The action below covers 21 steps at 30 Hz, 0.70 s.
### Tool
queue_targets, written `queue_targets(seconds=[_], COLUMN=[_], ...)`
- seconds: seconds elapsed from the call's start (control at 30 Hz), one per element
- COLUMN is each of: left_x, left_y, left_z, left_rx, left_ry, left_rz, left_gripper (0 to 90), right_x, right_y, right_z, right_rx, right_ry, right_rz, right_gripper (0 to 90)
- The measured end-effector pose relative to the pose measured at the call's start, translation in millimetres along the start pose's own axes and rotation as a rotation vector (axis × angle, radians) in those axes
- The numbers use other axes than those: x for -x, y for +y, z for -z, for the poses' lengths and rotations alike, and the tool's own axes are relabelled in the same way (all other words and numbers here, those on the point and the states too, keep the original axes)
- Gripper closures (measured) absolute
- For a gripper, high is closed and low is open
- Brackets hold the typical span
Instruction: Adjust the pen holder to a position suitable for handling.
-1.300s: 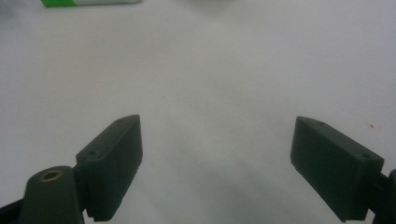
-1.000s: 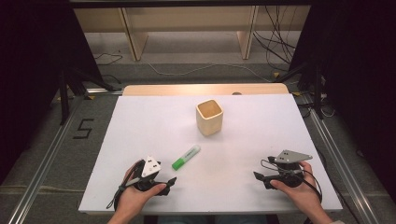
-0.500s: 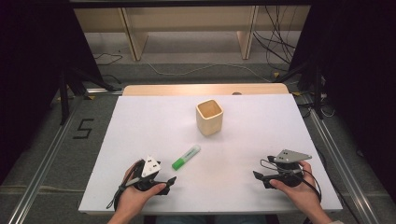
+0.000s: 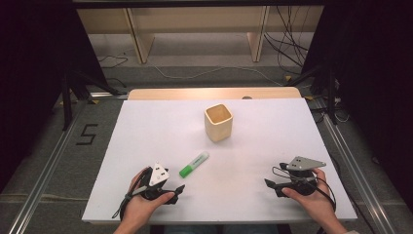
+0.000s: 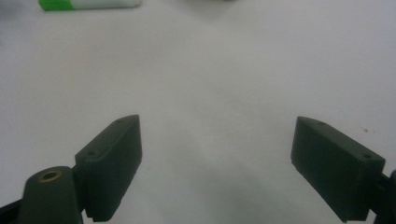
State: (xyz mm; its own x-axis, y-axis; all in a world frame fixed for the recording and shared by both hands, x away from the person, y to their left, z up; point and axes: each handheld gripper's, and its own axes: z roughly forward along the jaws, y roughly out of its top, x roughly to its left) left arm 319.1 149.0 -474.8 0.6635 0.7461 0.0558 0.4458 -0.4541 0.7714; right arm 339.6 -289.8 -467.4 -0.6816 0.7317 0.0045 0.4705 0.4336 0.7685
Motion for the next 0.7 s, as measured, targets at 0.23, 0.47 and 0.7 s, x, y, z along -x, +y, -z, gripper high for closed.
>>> queue_targets(seconds=[0.23, 0.47, 0.7], left_x=[1.4, 1.1, 1.1], left_y=[0.4, 0.3, 0.3], left_z=[-1.3, -1.3, -1.4], left_rx=[0.001, 0.003, 0.000], left_ry=[-0.006, -0.002, 0.001], left_rz=[-0.002, -0.002, -0.002], left_gripper=[19.8, 19.8, 19.9], right_x=[-0.6, -0.8, -0.9], right_y=[-0.1, -0.1, -0.1], right_z=[1.0, 1.0, 1.5], right_rx=[0.002, 0.000, 0.003], right_ry=[-0.003, -0.003, -0.002], right_rz=[-0.004, -0.002, -0.002], right_gripper=[17.1, 17.1, 17.1])
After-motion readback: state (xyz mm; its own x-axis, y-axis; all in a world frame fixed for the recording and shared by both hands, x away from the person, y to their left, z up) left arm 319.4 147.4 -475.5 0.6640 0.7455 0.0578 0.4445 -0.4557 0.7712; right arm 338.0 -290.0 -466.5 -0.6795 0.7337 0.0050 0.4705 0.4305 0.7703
